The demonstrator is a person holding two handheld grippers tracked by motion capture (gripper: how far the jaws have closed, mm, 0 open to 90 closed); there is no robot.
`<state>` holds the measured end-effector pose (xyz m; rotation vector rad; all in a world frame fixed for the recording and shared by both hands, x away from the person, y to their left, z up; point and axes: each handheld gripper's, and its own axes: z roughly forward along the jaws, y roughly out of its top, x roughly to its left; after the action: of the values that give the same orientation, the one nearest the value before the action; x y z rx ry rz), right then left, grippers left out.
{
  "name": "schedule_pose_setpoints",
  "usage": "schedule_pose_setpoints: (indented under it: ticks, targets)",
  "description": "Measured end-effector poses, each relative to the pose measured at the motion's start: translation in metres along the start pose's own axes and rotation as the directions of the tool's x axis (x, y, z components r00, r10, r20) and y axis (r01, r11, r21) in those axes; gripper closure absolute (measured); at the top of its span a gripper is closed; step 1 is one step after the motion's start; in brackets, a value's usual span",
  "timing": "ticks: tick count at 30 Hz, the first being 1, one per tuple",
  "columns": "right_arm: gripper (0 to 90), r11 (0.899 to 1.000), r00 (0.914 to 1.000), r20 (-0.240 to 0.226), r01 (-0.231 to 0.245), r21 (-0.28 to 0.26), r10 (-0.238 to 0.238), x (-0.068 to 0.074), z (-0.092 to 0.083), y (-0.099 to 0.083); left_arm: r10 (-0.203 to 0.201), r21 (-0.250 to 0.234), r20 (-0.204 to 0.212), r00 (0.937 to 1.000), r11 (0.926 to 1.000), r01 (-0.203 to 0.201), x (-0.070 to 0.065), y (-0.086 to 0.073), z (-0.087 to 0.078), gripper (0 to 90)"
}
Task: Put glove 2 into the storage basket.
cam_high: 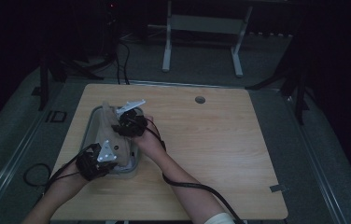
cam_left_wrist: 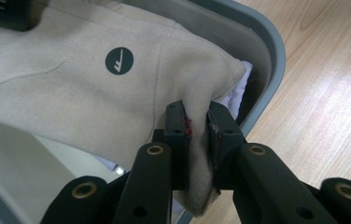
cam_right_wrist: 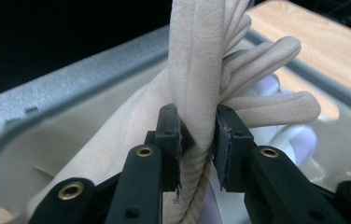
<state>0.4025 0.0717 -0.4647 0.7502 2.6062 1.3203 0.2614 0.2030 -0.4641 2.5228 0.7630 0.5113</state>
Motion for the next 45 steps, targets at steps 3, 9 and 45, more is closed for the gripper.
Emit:
schedule_pose_setpoints:
  ticks: [3,9,45]
  targets:
    - [73.1,1.000,0.9999,0.003,-0.015,0.014,0.015,-0.005,0.003,-0.005,-0.013,-0.005,0.016,0.9998,0.9999,0.013,0.002,0.000,0.004,80.3]
    - [70.6,0.998,0.9990,0.012,-0.045,0.052,0.044,-0.020,0.009,-0.015,-0.011,0.017,0.029,0.9995,0.9998,0.010,0.005,0.004,0.016,80.1]
    - [13.7,1.000,0.9987,0.049,0.017,-0.006,-0.016,-0.035,-0.060,-0.033,-0.221,-0.265,0.172,0.9599,0.9282,0.261,0.011,0.033,0.013,14.0]
